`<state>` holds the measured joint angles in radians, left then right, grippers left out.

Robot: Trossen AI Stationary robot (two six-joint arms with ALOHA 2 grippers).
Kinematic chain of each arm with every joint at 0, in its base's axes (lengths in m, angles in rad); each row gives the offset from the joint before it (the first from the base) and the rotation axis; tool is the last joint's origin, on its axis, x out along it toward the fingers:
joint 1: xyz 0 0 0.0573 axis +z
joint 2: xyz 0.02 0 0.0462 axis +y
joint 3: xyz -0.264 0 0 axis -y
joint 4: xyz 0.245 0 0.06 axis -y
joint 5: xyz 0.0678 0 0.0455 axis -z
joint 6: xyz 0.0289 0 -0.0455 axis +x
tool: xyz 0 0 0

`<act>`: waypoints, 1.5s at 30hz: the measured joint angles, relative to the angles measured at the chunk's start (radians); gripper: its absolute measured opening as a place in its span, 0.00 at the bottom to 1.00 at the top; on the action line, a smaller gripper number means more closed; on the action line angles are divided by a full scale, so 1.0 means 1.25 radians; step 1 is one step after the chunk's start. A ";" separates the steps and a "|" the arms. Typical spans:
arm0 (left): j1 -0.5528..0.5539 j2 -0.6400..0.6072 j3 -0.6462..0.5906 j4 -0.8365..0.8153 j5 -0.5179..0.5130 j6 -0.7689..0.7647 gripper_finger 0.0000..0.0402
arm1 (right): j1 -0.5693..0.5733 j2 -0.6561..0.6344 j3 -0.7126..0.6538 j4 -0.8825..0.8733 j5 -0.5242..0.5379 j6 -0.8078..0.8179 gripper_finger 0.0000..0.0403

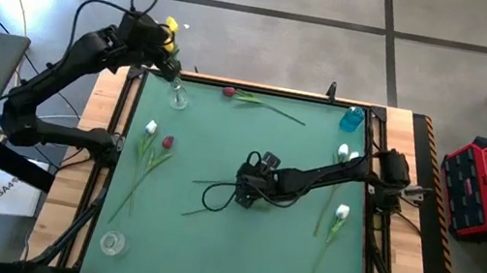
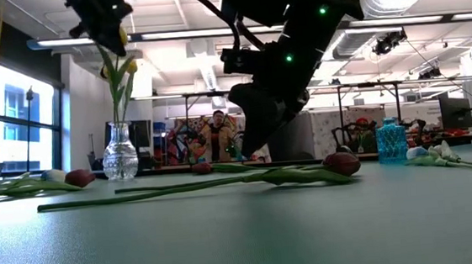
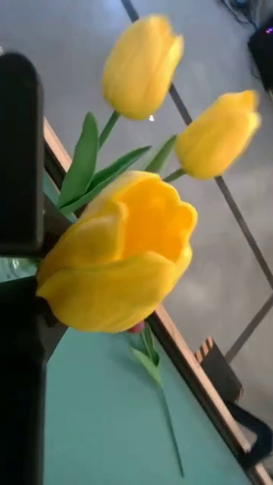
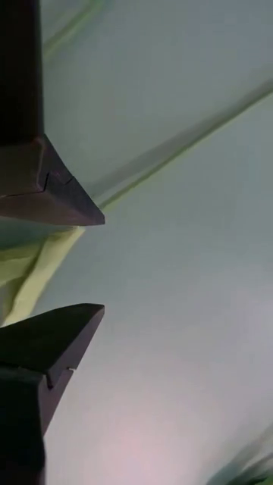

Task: Sort flowers into vase by color
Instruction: Put the yellow tulip into the top transparent vase, then put the top right red tulip into the blue vase

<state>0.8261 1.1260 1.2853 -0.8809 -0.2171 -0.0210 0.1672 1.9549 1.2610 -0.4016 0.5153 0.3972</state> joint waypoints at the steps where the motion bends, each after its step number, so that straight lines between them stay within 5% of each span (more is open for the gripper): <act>1: 0.007 0.000 -0.015 0.009 0.002 0.000 0.06 | 0.003 0.000 0.000 -0.003 0.003 0.005 0.41; 11: 0.015 -0.014 -0.068 0.057 0.040 0.015 0.40 | 0.015 0.000 0.000 -0.021 0.051 0.035 0.41; 17: 0.015 -0.076 -0.041 0.056 -0.059 0.034 0.53 | 0.030 -0.035 0.000 -0.015 0.106 0.041 0.41; 24: 0.015 -0.185 -0.017 0.070 -0.059 0.062 0.54 | 0.069 -0.166 0.000 -0.023 0.227 -0.001 0.41; 30: 0.000 -0.269 -0.017 0.021 0.037 0.062 0.54 | 0.073 -0.279 0.000 -0.135 0.279 0.013 0.41; 39: -0.077 -0.409 -0.143 -0.011 0.084 0.036 0.54 | 0.038 -0.401 0.000 -0.458 0.162 0.333 0.41; 45: -0.125 -0.495 -0.277 0.015 0.177 0.024 0.54 | 0.040 -0.396 0.000 -0.502 0.107 0.478 0.41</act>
<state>0.6695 0.5068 0.9391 -0.8625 0.0039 0.0092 0.2169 1.4599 1.2613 -1.0288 0.6491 0.9953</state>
